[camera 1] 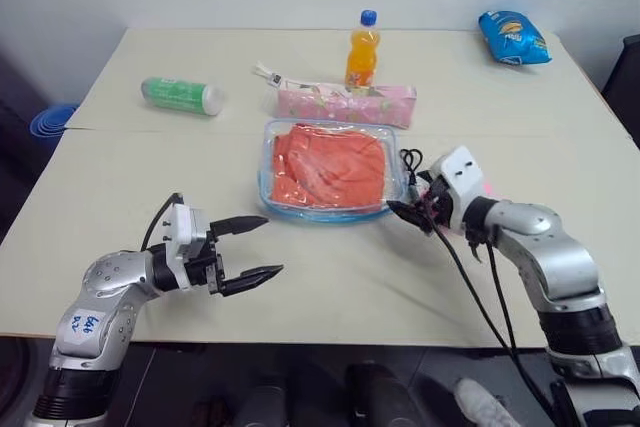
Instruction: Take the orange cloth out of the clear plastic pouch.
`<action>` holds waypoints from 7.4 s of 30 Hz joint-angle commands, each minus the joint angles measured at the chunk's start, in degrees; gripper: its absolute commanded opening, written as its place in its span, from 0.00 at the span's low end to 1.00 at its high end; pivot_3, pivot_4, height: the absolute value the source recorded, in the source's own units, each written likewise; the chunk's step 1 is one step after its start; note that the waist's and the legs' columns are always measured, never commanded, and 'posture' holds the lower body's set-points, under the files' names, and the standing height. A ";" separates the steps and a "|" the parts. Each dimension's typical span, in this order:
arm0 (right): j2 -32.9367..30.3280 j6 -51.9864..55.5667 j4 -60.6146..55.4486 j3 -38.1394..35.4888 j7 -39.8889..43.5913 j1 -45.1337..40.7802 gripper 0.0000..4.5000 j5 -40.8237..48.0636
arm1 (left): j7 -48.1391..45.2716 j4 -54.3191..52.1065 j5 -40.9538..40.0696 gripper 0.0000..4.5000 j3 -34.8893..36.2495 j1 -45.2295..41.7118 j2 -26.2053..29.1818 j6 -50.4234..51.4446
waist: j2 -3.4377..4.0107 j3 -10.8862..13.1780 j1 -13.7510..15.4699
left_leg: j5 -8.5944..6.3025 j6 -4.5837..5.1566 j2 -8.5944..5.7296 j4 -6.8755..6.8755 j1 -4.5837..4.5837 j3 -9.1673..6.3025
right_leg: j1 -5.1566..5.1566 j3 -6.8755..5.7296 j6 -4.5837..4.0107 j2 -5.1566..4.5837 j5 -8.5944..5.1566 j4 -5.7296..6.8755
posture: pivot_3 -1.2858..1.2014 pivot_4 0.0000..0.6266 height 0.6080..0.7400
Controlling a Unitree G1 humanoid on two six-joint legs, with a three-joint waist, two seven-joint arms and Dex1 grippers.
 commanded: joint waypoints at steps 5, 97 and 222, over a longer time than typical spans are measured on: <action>-1.10 13.74 11.52 -2.39 -1.06 -12.65 1.00 1.55 | 0.00 -1.25 0.06 1.00 -0.23 -1.18 0.12 0.11 | 0.00 0.00 -0.02 | 0.00 0.00 0.01 -0.03 0.01 -0.01 | -0.02 -0.01 0.00 0.00 0.00 0.00 | 0.52 0.24 1.00; -7.46 -47.09 -7.68 -32.36 26.69 43.77 0.99 17.95 | -3.01 29.63 16.85 1.00 1.69 -13.78 6.82 -25.61 | 0.05 0.08 0.15 | -0.04 0.21 0.05 -0.16 0.49 0.17 | 0.37 0.15 0.01 0.15 0.00 0.02 | 0.52 0.24 1.00; -7.57 -57.62 -1.14 -10.95 31.85 34.55 0.53 2.53 | -11.29 16.34 6.93 1.00 -8.50 -13.15 -9.36 -12.13 | -0.03 0.00 1.44 | -0.15 0.36 -0.04 0.86 0.10 0.11 | 0.36 0.10 0.26 0.07 0.14 0.19 | 0.52 0.24 1.00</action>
